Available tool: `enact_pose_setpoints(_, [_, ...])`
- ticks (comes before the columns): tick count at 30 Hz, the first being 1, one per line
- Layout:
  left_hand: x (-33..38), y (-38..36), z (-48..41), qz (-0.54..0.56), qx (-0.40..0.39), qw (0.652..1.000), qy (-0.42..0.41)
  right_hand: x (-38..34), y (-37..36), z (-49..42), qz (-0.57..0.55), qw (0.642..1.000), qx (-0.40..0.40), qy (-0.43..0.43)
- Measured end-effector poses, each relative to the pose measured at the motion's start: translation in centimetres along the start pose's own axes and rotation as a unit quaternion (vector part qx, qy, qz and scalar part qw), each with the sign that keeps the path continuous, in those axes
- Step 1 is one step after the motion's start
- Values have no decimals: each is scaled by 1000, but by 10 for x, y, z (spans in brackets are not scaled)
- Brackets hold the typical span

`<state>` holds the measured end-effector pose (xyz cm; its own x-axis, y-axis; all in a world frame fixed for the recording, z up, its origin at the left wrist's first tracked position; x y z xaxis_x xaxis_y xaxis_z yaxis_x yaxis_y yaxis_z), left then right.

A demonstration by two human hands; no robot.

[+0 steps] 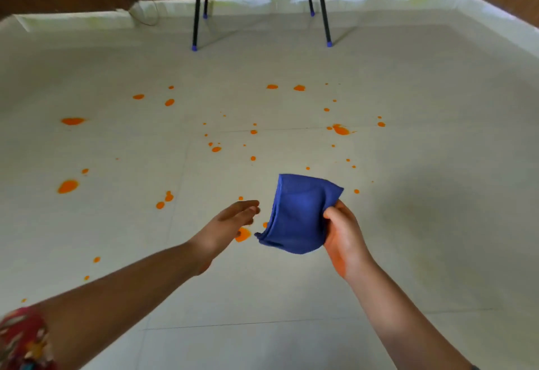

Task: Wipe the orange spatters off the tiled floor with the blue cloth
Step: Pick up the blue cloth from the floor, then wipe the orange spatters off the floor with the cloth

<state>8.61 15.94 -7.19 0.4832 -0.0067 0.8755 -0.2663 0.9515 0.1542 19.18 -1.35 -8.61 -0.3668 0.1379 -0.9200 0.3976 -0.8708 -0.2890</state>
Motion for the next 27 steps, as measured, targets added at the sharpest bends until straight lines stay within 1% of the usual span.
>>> enact_pose_setpoints(1, [0, 3, 5, 28, -6, 1000, 1, -2, -18, 0, -14, 999, -29, -7])
enact_pose_setpoints(3, [-5, 10, 16, 94, -6, 996, 0, 4, -45, 2, -7, 998, -48, -31])
enact_pose_setpoints(5, [-11, 16, 25, 164, 12, 986, 11, 16, -58, 3, 14, 998, -25, -57])
enact_pose_setpoints(8, [-19, 19, 38, 207, 8, 978, 17, 40, -66, 9, 41, 994, 22, -94])
enact_pose_setpoints(10, [-25, 22, 43, 231, 13, 972, 28, 43, -68, 12, 111, 991, 51, -63])
enact_pose_setpoints(12, [-34, 26, 44, 257, 33, 964, 51, 33, -76, 19, 190, 980, 63, -4])
enact_pose_setpoints(13, [-36, 25, 44, 278, 35, 958, 63, 29, -82, 23, 207, 976, 56, 21])
enact_pose_setpoints(15, [-31, 23, 44, 329, 32, 941, 66, 26, -102, 35, 189, 982, 9, 20])
enact_pose_setpoints(17, [-19, 30, 43, 323, 48, 945, 32, 27, -123, 43, 188, 980, -57, 9])
enact_pose_setpoints(19, [-5, 40, 43, 280, 75, 957, -9, 21, -135, 47, 238, 966, -93, 37])
enact_pose_setpoints(21, [7, 49, 41, 248, 88, 964, -39, 12, -146, 46, 265, 956, -107, 60])
enact_pose_setpoints(23, [13, 57, 38, 217, 93, 970, -53, 6, -152, 40, 267, 955, -113, 68])
enact_pose_setpoints(25, [17, 64, 38, 201, 94, 974, -54, -2, -157, 35, 276, 952, -111, 74])
enact_pose_setpoints(27, [19, 67, 38, 214, 76, 973, -36, -7, -161, 35, 316, 938, -103, 99])
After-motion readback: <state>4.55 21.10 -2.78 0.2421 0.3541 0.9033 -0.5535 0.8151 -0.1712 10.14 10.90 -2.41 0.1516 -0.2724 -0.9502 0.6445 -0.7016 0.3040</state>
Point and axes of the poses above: each hand's wrist, its own z-axis away from the middle knuckle, its own y-axis out of the back of the hand, x = y × z, the point moved 10 cm from there along -z, towards the middle knuckle, and after that the axes turned 2 degrees about z, right-handed, at the moved point
